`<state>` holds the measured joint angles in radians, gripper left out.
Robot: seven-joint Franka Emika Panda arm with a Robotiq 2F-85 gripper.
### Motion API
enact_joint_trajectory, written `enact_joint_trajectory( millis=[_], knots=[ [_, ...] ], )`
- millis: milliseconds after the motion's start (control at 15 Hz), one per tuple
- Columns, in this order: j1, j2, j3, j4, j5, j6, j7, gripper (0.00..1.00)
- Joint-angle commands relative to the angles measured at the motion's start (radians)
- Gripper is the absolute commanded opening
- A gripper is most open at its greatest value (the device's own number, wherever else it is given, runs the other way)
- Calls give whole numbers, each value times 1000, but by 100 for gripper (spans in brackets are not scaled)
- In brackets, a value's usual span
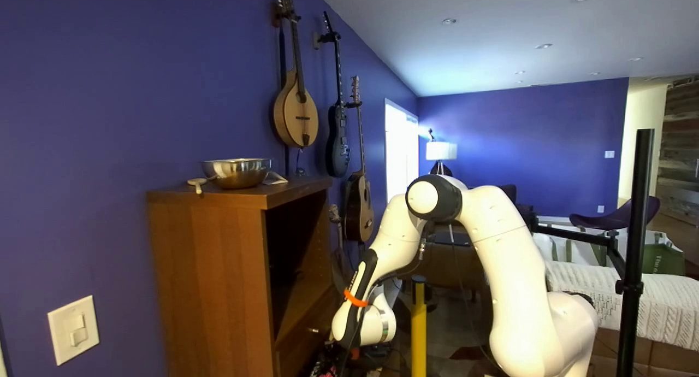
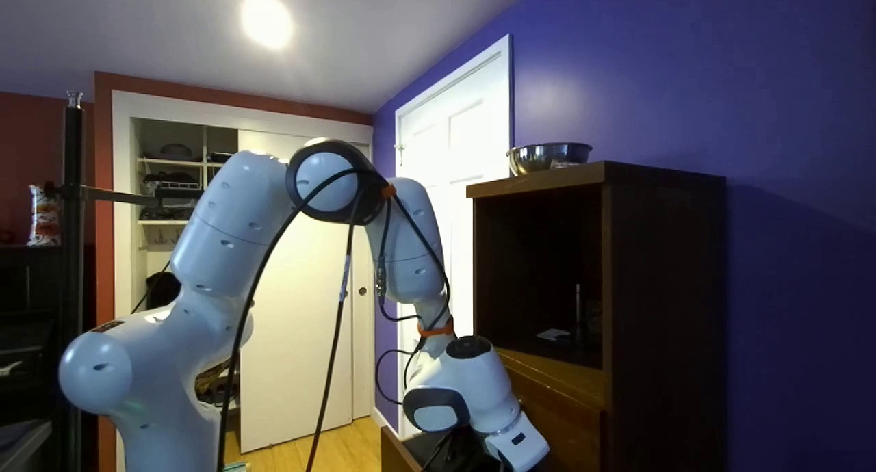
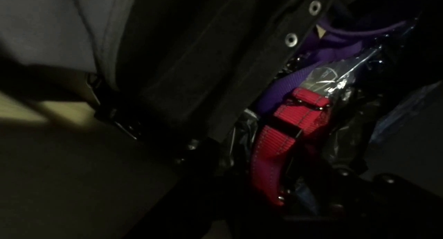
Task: Pick up the chains with the pink straps and put it on the top brown shelf
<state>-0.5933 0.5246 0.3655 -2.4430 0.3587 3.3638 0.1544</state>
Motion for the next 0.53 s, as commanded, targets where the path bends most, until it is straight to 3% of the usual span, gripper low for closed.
enact_joint_trajectory(
  millis=[0,133,467],
  knots=[
    [-23,53,22,24,-4,56,14,26],
    [-22,53,20,24,-3,59,18,19],
    [-12,73,22,27,2,77,31,31]
  ],
)
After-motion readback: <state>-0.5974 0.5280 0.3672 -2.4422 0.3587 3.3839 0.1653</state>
